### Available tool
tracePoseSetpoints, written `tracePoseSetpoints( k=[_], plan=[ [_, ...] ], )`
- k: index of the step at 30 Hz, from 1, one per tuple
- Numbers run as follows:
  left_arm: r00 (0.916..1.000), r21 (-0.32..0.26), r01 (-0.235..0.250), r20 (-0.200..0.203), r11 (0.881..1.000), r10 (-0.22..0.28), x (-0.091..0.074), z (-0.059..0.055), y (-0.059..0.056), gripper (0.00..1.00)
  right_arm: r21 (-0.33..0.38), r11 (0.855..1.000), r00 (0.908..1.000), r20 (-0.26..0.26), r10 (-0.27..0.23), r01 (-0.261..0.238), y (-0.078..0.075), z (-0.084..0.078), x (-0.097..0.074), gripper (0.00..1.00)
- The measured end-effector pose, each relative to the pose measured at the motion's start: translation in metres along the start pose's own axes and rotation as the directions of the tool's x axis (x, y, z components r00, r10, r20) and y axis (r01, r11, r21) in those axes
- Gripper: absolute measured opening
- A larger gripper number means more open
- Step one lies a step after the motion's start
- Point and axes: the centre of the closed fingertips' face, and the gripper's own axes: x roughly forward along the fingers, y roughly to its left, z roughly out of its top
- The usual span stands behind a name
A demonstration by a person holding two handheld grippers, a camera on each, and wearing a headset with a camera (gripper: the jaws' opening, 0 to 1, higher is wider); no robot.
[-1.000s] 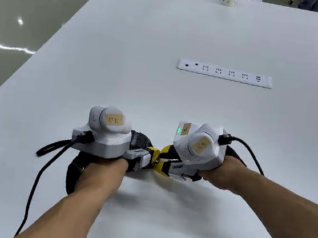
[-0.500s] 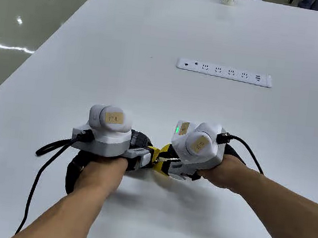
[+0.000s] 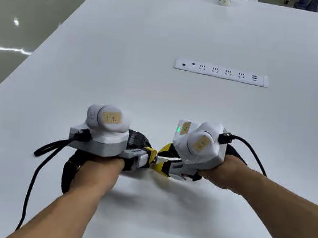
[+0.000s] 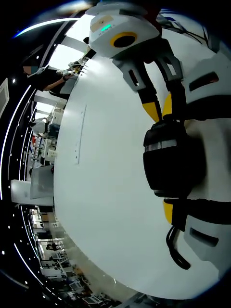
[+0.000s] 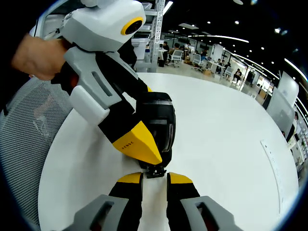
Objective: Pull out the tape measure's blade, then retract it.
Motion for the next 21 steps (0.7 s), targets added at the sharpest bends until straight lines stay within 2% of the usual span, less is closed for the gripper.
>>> tracePoseSetpoints(
  k=[21],
  plan=[
    [0.9992, 0.038, 0.040, -0.010, 0.998, -0.040, -0.013, -0.004, -0.003, 0.70, 0.056, 0.998, 0.9992, -0.001, -0.040, 0.040, 0.009, -0.015, -0.027, 0.25]
  ],
)
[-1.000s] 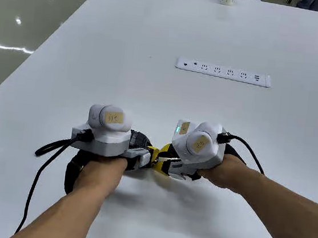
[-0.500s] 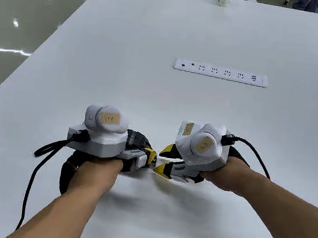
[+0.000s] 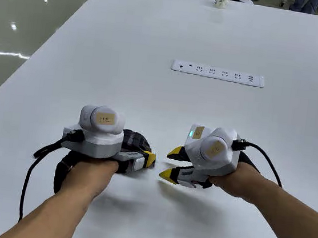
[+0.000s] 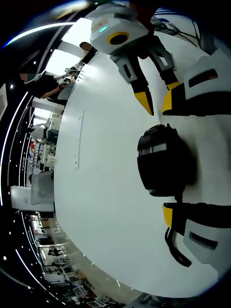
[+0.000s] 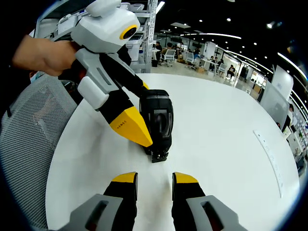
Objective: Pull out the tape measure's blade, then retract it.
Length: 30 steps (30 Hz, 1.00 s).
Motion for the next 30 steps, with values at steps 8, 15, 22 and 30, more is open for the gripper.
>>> tracePoseSetpoints(
  k=[8, 15, 22, 30],
  plan=[
    [0.9997, 0.032, 0.024, -0.006, 0.999, -0.023, -0.003, -0.003, -0.004, 0.72, 0.034, 0.999, 0.9994, 0.007, -0.033, 0.033, -0.001, -0.008, -0.014, 0.30],
    [0.9988, 0.048, 0.049, -0.011, 0.998, -0.049, -0.005, -0.006, -0.006, 0.76, 0.090, 0.994, 0.9974, 0.026, -0.066, 0.064, -0.002, -0.015, -0.028, 0.36],
    [0.9976, 0.097, 0.069, -0.016, 0.993, -0.068, -0.011, -0.009, -0.006, 0.79, 0.128, 0.988, 0.9951, 0.028, -0.095, 0.091, -0.003, -0.026, -0.042, 0.40],
    [0.9944, 0.125, 0.104, 0.001, 0.987, -0.105, -0.017, -0.012, -0.007, 0.82, 0.167, 0.979, 0.9916, 0.030, -0.126, 0.119, -0.002, -0.036, -0.058, 0.45]
  ],
)
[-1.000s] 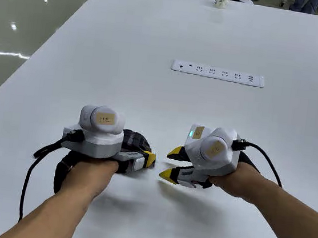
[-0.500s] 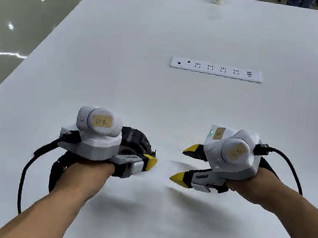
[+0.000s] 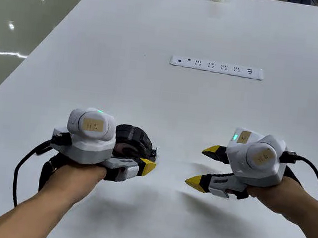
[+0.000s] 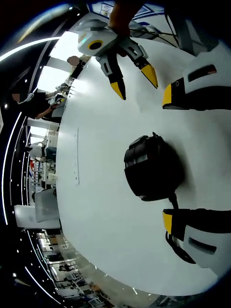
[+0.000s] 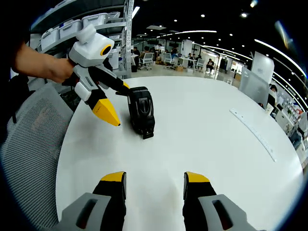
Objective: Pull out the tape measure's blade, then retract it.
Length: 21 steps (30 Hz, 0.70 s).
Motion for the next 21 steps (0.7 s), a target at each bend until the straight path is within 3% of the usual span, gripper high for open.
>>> tracePoseSetpoints(
  k=[15, 21],
  plan=[
    [0.9978, 0.052, 0.053, 0.038, 0.997, -0.055, -0.011, -0.003, 0.001, 0.85, 0.086, 0.994, 0.9973, 0.023, -0.070, 0.068, -0.004, -0.013, -0.028, 0.53],
    [0.9945, 0.060, 0.071, 0.073, 0.996, -0.075, -0.017, -0.001, -0.002, 0.86, 0.117, 0.989, 0.9945, 0.034, -0.100, 0.095, -0.004, -0.019, -0.036, 0.55]
  ],
)
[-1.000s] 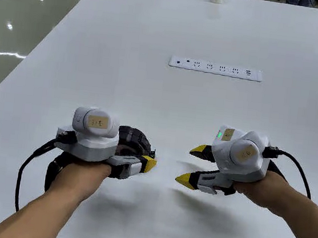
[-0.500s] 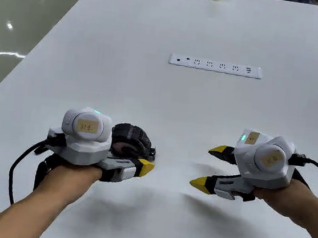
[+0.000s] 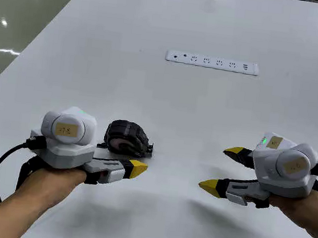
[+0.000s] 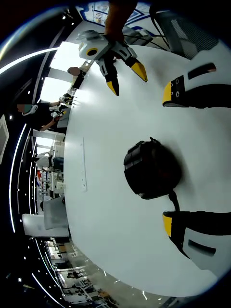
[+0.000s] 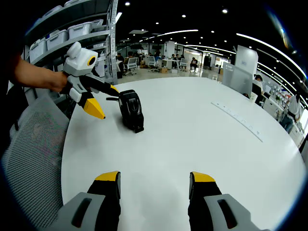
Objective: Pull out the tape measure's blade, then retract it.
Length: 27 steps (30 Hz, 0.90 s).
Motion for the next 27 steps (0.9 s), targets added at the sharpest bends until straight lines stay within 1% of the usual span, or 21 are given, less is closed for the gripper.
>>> tracePoseSetpoints(
  k=[4, 9, 13, 15, 17, 19, 22, 27],
  plan=[
    [1.0000, 0.027, 0.006, 0.008, 1.000, -0.006, -0.002, 0.000, -0.001, 0.87, 0.014, 1.000, 1.0000, 0.002, -0.005, 0.005, 0.001, -0.004, -0.004, 0.60],
    [0.9996, 0.036, 0.022, 0.018, 0.999, -0.023, -0.006, -0.003, -0.002, 0.87, 0.027, 0.999, 0.9998, 0.005, -0.021, 0.021, 0.001, -0.009, -0.011, 0.60],
    [0.9991, 0.050, 0.028, 0.031, 0.998, -0.029, -0.009, -0.006, -0.004, 0.87, 0.042, 0.999, 0.9994, 0.022, -0.027, 0.026, 0.003, -0.012, -0.017, 0.62],
    [0.9987, 0.065, 0.034, 0.035, 0.997, -0.037, -0.010, -0.006, -0.006, 0.87, 0.054, 0.998, 0.9987, 0.040, -0.030, 0.028, 0.004, -0.012, -0.020, 0.64],
    [0.9985, 0.069, 0.041, 0.035, 0.997, -0.043, -0.011, -0.007, -0.007, 0.88, 0.059, 0.998, 0.9986, 0.041, -0.035, 0.032, 0.005, -0.014, -0.021, 0.64],
    [0.9977, 0.077, 0.049, 0.043, 0.996, -0.052, -0.012, -0.007, -0.009, 0.88, 0.064, 0.997, 0.9982, 0.046, -0.039, 0.036, 0.006, -0.015, -0.024, 0.65],
    [0.9968, 0.097, 0.060, 0.047, 0.994, -0.065, -0.014, -0.007, -0.012, 0.90, 0.082, 0.996, 0.9963, 0.070, -0.050, 0.044, 0.007, -0.015, -0.028, 0.68],
    [0.9949, 0.128, 0.071, 0.062, 0.989, -0.080, -0.017, -0.007, -0.015, 0.94, 0.089, 0.994, 0.9940, 0.087, -0.065, 0.057, 0.009, -0.018, -0.034, 0.74]
  ],
)
